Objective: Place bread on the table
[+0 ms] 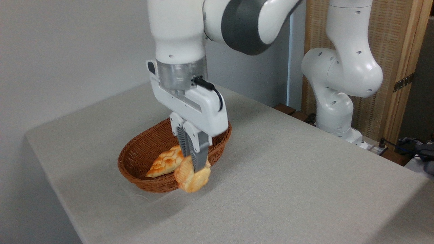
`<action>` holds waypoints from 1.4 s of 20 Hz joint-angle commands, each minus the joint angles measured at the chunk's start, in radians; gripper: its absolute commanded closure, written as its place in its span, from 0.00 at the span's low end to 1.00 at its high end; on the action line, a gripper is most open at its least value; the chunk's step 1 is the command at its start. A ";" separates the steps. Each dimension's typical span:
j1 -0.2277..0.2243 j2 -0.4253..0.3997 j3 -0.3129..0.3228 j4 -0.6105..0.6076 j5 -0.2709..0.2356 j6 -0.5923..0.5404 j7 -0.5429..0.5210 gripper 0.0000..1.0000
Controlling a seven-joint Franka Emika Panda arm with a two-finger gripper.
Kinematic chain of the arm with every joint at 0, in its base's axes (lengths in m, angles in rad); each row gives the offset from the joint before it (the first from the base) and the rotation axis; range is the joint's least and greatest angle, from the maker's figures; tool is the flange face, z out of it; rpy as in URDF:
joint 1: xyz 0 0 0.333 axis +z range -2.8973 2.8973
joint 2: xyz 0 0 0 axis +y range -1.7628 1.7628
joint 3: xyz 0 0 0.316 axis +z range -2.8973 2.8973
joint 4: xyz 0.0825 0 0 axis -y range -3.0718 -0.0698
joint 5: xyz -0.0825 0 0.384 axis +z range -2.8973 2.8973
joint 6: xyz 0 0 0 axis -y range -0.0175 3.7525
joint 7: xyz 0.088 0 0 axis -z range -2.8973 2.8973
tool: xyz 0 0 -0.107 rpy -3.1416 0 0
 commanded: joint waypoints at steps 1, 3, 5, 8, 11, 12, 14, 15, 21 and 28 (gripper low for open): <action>-0.003 0.016 0.030 0.011 0.024 -0.028 0.016 0.00; -0.003 0.020 0.032 0.011 0.024 -0.030 0.016 0.00; -0.004 0.029 0.032 0.011 0.024 -0.033 0.016 0.00; -0.006 0.033 0.030 0.011 0.024 -0.033 0.016 0.00; -0.009 0.028 0.022 0.014 0.022 -0.033 0.013 0.00; -0.011 0.023 0.019 0.016 0.013 -0.033 0.013 0.00; -0.012 0.017 0.012 0.028 0.009 -0.033 0.013 0.00; -0.014 0.017 -0.002 0.045 0.003 -0.036 0.013 0.00; -0.012 -0.003 -0.091 0.070 -0.042 -0.037 -0.012 0.00; -0.012 -0.004 -0.148 0.082 -0.030 -0.037 -0.098 0.00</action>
